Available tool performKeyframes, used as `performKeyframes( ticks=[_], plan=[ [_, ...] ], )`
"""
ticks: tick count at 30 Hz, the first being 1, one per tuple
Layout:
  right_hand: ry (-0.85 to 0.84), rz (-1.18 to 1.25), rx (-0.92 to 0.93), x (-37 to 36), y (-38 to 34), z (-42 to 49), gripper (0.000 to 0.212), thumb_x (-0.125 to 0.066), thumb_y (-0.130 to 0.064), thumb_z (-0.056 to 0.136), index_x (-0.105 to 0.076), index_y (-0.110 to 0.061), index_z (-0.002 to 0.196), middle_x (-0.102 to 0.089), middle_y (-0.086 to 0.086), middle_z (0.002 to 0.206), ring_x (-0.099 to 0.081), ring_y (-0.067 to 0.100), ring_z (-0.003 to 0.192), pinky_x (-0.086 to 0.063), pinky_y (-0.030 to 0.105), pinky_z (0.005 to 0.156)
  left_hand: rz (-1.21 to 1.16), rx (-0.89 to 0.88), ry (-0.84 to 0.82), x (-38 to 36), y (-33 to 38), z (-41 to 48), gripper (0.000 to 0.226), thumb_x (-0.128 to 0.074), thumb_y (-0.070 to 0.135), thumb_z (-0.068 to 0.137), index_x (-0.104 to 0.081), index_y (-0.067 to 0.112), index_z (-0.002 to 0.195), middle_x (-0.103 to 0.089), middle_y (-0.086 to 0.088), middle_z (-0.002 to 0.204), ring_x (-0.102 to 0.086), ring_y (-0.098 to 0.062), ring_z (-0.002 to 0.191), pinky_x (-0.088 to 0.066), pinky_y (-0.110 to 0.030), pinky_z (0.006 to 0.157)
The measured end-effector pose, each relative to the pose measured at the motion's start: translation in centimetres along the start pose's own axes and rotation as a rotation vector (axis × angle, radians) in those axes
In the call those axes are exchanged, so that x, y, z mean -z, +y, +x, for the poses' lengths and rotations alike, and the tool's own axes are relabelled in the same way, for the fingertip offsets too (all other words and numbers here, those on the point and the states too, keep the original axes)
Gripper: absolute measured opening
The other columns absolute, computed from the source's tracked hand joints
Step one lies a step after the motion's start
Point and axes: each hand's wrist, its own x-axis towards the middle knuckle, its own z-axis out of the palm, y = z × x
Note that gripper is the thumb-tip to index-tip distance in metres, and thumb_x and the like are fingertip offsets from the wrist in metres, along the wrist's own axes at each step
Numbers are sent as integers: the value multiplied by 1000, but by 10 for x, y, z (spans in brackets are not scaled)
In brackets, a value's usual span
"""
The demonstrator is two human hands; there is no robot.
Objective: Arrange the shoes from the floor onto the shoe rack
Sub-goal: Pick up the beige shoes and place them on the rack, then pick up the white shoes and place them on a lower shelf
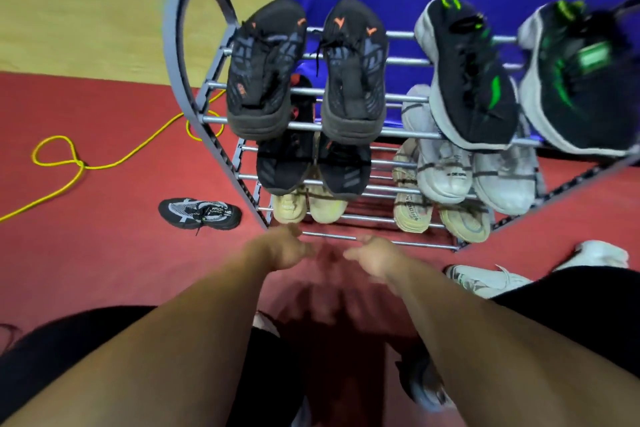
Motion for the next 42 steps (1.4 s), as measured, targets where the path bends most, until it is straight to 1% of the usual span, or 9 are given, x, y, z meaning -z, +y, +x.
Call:
performKeyframes(
  ticks=[2,4,7,15,19,24,34,38,42],
  plan=[
    [-5,-116,65,22,3,-24,74,-73,-37,88,-45,-21,154,-67,2,113,-61,13,85,-47,23,74,51,-64,14,1,8,-20,66,-66,48,92,-48,17,147,-54,-16,145,-55,-34,127,-46,-37,102],
    [25,-200,103,48,7,-50,78,-73,-39,89,-40,-19,157,-64,5,131,-65,18,106,-47,23,88,167,-136,41,-1,20,-41,68,-65,51,91,-48,19,148,-52,-10,149,-51,-30,132,-41,-33,105],
    [100,-286,140,88,17,-96,85,-71,-43,88,-34,-17,160,-46,8,157,-50,26,139,-38,27,109,285,-237,70,-4,48,-71,76,-62,57,92,-41,18,154,-44,-6,157,-44,-27,141,-35,-30,112],
    [342,-497,112,196,78,-210,74,-67,-44,91,-41,-18,156,-48,10,156,-49,29,139,-41,31,110,524,-508,93,-32,155,-135,77,-62,59,92,-41,17,153,-45,-10,156,-46,-28,141,-37,-32,114],
    [452,-426,19,256,128,-263,80,-65,-41,96,-29,-14,161,-40,10,162,-41,28,146,-34,32,118,596,-632,124,-57,212,-159,74,-62,61,90,-46,19,148,-50,-8,152,-50,-29,136,-40,-36,111],
    [572,-317,-48,307,193,-302,76,-62,-39,97,-29,-13,161,-37,9,163,-41,28,146,-34,32,116,692,-705,110,-97,272,-186,77,-61,59,92,-38,19,154,-55,-8,147,-55,-28,130,-41,-33,104],
    [617,-144,-64,318,279,-318,63,-61,-32,97,-42,-10,152,-51,12,152,-51,30,136,-42,37,110,885,-735,105,-170,335,-216,78,-59,61,93,-35,19,156,-47,-11,153,-49,-29,138,-38,-36,114],
    [632,-82,-47,332,293,-330,68,-61,-34,97,-36,-10,157,-45,11,158,-46,29,141,-39,33,111,892,-751,94,-187,360,-231,78,-60,60,93,-34,21,156,-49,-14,150,-57,-33,128,-46,-39,106],
    [665,-38,-63,350,302,-328,71,-60,-37,99,-33,-10,159,-41,11,161,-43,29,144,-37,32,113,908,-809,110,-198,382,-232,76,-58,60,94,-35,22,155,-45,-9,155,-51,-28,135,-41,-38,112]
  ],
)
